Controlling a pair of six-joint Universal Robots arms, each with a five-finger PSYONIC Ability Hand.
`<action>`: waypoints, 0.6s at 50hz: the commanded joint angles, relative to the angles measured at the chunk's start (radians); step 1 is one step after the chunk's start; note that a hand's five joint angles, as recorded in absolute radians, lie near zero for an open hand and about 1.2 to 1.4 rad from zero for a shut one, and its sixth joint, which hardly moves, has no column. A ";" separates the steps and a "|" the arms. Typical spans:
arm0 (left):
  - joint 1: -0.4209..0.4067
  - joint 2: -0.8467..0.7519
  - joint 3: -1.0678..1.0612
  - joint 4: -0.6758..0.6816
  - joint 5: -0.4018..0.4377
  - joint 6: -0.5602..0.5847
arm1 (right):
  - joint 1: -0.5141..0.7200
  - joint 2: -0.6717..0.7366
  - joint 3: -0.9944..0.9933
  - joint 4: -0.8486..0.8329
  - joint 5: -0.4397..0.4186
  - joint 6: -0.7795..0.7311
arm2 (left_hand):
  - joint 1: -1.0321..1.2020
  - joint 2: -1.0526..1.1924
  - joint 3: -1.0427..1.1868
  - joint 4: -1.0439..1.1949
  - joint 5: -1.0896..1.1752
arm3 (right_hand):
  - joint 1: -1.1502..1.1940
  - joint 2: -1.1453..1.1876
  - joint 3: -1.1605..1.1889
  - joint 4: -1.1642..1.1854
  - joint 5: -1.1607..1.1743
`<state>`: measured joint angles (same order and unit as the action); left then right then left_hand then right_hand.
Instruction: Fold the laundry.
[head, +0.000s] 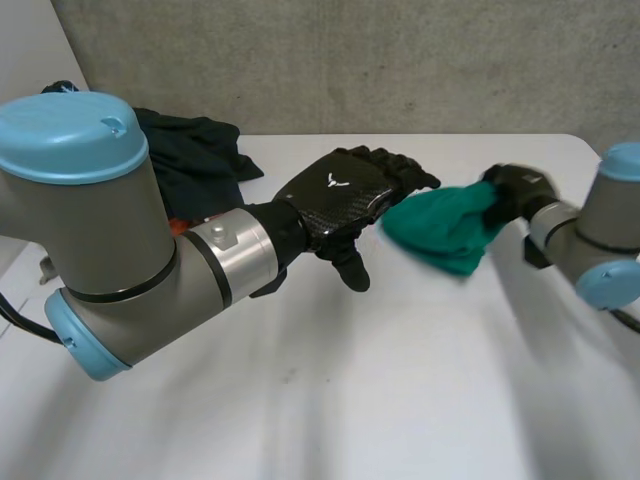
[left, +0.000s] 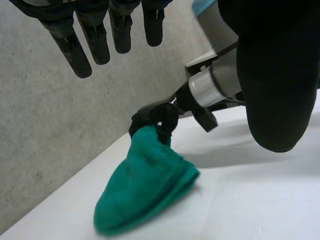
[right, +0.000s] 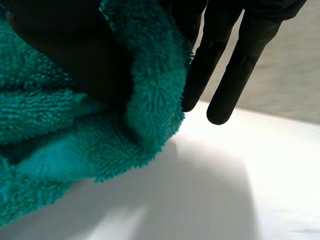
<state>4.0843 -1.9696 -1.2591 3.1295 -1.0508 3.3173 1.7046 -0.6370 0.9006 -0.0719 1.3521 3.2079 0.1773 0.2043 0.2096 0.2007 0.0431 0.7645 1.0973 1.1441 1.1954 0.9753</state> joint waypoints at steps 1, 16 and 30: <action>-0.027 0.008 0.023 0.004 -0.001 -0.002 | -0.123 0.198 -0.376 0.072 0.119 0.001 | 0.033 0.006 0.001 0.010 -0.007 | 0.632 0.299 0.252 0.201 0.246; -0.041 0.005 0.024 0.004 -0.003 -0.002 | -0.247 0.372 -0.651 0.121 0.128 0.000 | 0.033 0.006 0.001 0.010 -0.007 | 0.632 0.299 0.252 0.201 0.246; -0.050 0.005 0.018 0.006 -0.001 -0.001 | -0.319 0.318 -0.575 0.123 0.200 -0.075 | 0.033 0.006 0.001 0.010 -0.007 | -0.590 -0.923 -0.970 -1.021 -0.975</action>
<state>4.0351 -1.9658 -1.2359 3.1352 -1.0529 3.3160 1.4186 -0.2731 0.2823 0.0516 1.4748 3.1973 0.1773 0.2043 0.2096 0.2007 0.0431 0.2212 0.2089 0.2139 0.2161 0.0460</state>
